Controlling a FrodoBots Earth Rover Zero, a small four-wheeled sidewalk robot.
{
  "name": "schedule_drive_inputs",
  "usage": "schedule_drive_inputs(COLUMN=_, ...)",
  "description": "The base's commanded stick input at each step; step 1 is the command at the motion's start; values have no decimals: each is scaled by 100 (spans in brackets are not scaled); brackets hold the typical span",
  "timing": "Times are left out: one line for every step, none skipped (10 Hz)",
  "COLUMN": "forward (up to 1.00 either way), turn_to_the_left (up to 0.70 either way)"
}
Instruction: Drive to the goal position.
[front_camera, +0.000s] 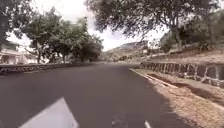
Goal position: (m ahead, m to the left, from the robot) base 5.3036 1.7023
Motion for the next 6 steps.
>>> schedule_drive_inputs(forward=100, turn_to_the_left=-14)
schedule_drive_inputs(forward=100, turn_to_the_left=-1)
schedule_drive_inputs(forward=100, turn_to_the_left=0)
schedule_drive_inputs(forward=100, turn_to_the_left=0)
schedule_drive_inputs(forward=100, turn_to_the_left=0)
schedule_drive_inputs(forward=100, turn_to_the_left=0)
